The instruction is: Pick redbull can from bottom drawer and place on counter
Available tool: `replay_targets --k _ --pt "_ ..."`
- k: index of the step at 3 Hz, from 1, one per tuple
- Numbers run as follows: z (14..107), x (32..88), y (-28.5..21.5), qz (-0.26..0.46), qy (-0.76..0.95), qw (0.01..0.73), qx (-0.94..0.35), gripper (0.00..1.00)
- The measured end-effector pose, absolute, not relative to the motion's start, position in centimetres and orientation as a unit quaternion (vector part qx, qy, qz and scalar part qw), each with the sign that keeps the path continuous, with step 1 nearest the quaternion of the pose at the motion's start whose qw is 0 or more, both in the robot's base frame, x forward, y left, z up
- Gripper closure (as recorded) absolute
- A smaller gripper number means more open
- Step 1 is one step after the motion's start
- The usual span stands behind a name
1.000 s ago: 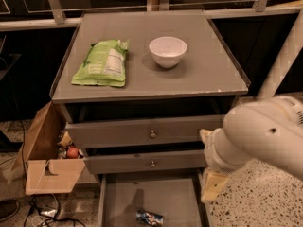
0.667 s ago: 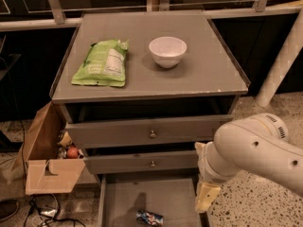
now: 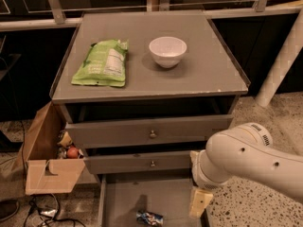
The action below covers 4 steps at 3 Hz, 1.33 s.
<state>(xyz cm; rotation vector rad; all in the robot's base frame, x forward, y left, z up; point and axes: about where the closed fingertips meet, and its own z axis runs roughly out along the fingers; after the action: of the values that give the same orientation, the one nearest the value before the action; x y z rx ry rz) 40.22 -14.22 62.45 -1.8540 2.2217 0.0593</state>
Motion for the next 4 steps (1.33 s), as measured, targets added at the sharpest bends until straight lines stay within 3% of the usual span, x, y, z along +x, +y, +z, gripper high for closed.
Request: replay_targets --k 4 --pt "52.8 42.6 -13.0 0.066 0.785 0.139 -0.6 0.0"
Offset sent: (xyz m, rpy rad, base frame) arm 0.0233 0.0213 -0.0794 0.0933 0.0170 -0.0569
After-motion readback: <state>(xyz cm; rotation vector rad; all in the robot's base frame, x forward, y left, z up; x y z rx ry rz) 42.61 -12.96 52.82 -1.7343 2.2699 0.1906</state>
